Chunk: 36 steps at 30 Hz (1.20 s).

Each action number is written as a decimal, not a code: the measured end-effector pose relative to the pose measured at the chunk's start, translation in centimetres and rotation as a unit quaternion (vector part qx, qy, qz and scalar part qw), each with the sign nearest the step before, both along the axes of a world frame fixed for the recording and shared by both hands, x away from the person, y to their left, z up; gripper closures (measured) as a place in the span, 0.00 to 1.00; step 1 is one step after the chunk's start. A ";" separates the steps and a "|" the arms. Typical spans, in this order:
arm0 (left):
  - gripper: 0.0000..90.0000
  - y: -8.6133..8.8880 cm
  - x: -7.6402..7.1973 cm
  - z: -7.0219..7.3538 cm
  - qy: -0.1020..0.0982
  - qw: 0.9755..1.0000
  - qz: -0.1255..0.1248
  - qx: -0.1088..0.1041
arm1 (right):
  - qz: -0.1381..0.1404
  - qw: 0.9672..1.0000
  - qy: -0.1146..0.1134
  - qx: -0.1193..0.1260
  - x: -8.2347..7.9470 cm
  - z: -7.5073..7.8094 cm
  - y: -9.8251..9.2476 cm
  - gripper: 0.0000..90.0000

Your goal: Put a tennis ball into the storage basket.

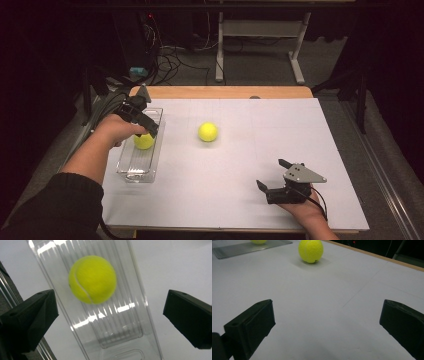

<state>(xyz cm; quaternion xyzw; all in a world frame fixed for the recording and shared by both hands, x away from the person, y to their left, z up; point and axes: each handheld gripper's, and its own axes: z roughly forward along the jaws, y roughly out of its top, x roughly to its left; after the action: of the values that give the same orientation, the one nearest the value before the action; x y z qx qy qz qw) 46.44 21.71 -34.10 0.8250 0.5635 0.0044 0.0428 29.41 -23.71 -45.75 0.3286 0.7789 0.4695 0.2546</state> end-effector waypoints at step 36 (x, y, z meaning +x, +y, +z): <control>0.01 -11.2 -8.3 -3.7 -0.008 0.987 -0.153 -0.048 | -0.027 1.000 0.005 0.000 2.4 -0.5 1.3 0.00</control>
<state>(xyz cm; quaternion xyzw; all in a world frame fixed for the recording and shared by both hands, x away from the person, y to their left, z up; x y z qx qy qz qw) 38.14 10.53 -37.83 0.8985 0.4297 -0.0230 0.0874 31.82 -22.45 -46.28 0.3516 0.7710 0.4608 0.2637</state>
